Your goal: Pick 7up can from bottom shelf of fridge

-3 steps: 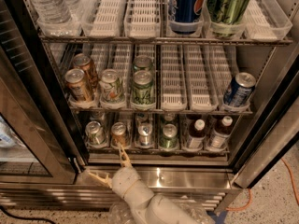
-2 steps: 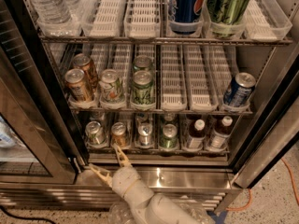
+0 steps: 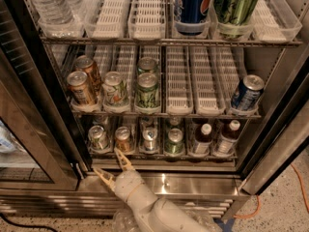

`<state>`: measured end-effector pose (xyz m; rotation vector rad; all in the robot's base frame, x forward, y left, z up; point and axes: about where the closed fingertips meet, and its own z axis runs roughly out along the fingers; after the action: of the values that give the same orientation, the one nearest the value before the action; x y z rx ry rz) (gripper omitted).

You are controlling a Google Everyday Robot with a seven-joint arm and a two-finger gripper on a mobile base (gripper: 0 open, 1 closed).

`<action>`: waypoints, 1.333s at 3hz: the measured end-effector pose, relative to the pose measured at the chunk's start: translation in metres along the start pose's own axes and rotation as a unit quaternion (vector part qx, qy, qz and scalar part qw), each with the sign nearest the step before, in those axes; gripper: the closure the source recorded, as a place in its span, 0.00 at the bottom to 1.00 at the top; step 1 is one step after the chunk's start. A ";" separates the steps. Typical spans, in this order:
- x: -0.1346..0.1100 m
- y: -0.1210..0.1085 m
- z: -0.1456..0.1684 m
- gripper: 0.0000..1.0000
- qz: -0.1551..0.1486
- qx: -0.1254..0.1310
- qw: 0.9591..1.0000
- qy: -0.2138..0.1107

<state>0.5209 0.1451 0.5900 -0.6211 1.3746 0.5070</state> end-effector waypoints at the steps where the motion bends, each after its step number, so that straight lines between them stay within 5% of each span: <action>1: 0.003 -0.007 0.008 0.19 0.003 0.008 1.000 0.000; 4: 0.005 -0.021 0.039 0.26 0.004 0.001 1.000 0.000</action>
Offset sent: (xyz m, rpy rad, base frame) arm 0.0397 -0.0055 0.0000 0.0114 0.0052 -0.0508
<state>0.5639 0.1558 0.5905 -0.6140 1.3781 0.5114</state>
